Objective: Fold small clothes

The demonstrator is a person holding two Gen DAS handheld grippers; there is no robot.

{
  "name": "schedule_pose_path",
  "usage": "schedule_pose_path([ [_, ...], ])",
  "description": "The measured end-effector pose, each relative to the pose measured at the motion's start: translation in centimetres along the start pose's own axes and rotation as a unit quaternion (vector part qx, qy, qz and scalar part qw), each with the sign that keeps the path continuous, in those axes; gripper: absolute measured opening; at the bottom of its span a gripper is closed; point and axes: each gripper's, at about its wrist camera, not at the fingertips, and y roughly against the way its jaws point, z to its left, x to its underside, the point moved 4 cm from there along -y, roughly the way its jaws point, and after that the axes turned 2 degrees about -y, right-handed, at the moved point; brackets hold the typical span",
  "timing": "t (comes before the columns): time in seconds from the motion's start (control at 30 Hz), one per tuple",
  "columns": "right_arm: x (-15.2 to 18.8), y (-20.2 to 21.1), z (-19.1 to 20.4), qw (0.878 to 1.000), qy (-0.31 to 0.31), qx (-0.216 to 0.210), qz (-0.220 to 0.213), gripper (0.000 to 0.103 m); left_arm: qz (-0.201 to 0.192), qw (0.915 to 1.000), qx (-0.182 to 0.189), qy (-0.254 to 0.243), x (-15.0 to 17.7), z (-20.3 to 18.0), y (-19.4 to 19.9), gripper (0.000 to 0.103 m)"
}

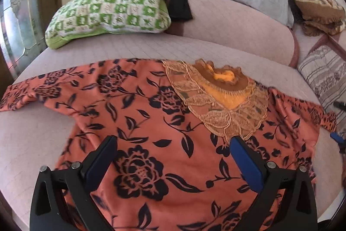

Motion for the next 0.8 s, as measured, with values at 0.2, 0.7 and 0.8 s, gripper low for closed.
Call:
schedule_pose_path([
  [0.2, -6.4, -4.0, -8.0, 0.982, -0.184, -0.043, -0.015, 0.088, 0.017, 0.9996, 0.019, -0.013, 0.1, -1.0, -2.0, 0.103],
  [0.7, -10.5, -5.0, -2.9, 0.991, -0.073, -0.021, -0.107, 0.016, -0.007, 0.9987, -0.029, 0.04, -2.9, 3.1, -2.1, 0.103],
  [0.8, -8.2, -4.0, 3.9, 0.994, 0.001, -0.069, -0.089, 0.016, -0.03, 0.9968, -0.057, 0.048, -3.7, 4.7, -0.8, 0.103],
])
